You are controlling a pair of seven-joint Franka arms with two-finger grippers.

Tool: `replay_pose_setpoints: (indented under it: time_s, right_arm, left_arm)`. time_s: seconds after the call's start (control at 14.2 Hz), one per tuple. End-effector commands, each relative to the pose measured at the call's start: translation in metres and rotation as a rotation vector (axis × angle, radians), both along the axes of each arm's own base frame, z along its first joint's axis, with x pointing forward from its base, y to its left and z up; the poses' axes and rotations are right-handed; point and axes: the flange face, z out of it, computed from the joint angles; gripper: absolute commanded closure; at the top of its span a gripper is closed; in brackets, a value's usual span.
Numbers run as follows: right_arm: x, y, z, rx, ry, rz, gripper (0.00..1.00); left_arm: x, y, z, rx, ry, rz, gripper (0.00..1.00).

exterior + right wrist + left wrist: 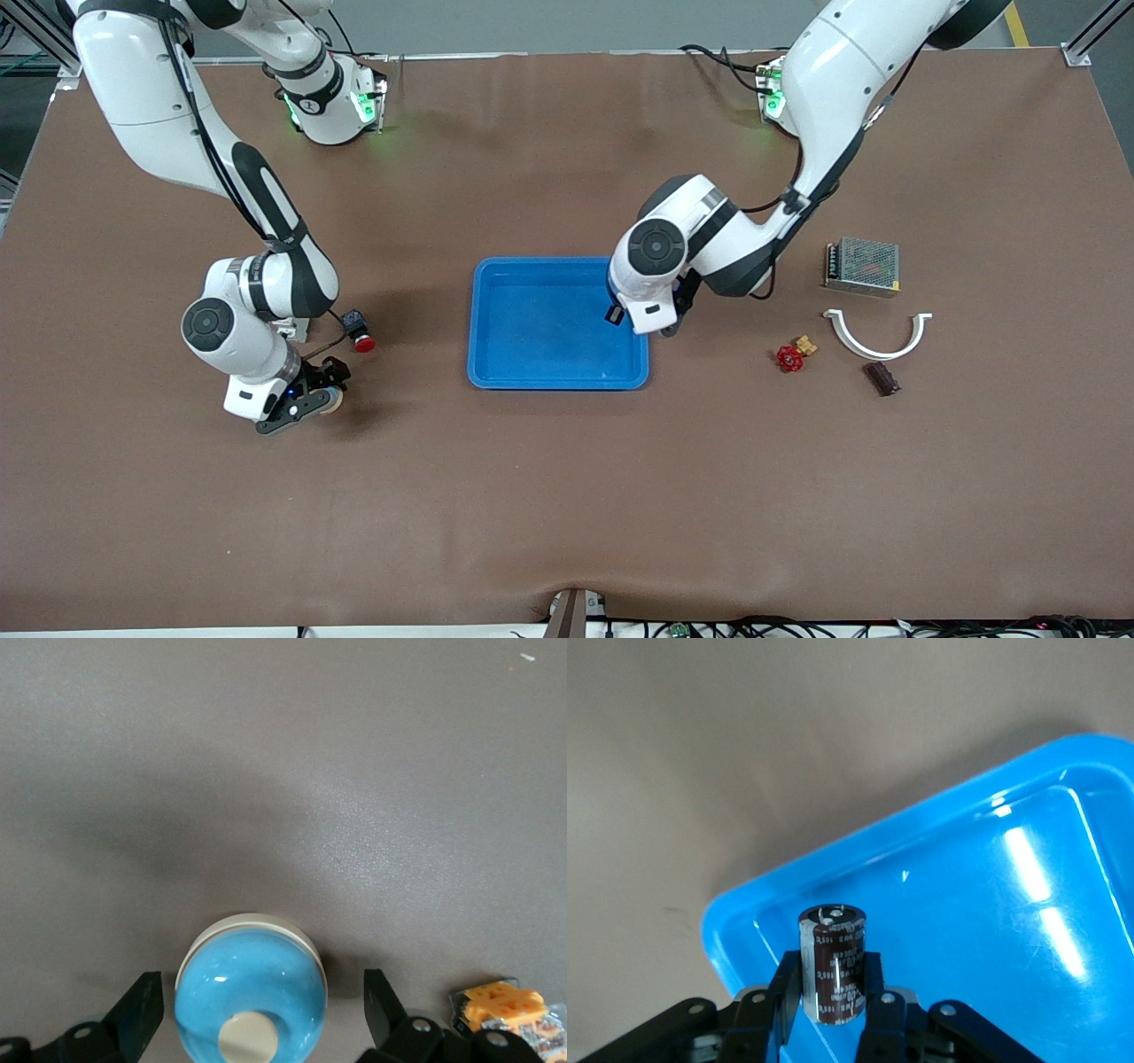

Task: Place electrolytic capacitor and blue bell in tray
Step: 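Carry the capacitor over the tray while the right gripper grasps the bell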

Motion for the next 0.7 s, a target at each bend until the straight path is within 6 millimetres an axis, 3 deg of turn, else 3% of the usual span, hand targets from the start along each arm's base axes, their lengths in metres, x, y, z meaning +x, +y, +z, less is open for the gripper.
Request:
replay_pose_setpoints:
  time_s: [0.0, 0.21, 0.49, 0.56, 0.63]
  right_arm:
    - [0.002, 0.001, 0.001, -0.001, -0.007, 0.015, 0.14]
    - [0.002, 0.001, 0.001, -0.001, -0.007, 0.013, 0.35]
    - [0.005, 0.002, 0.005, 0.000, -0.007, 0.003, 0.48]
    - [0.007, 0.002, 0.008, 0.003, -0.011, -0.001, 0.48]
    - [0.008, 0.004, 0.010, 0.007, -0.002, -0.005, 0.48]
  left_arm:
    - [0.002, -0.015, -0.010, 0.010, -0.010, 0.043, 1.00]
    - [-0.004, -0.021, -0.024, 0.031, -0.009, 0.098, 1.00]
    - [-0.012, -0.024, -0.046, 0.087, -0.015, 0.103, 1.00]
    - [-0.011, -0.022, -0.047, 0.088, -0.014, 0.107, 0.86]
    - [-0.009, -0.020, -0.048, 0.088, -0.010, 0.114, 0.60]
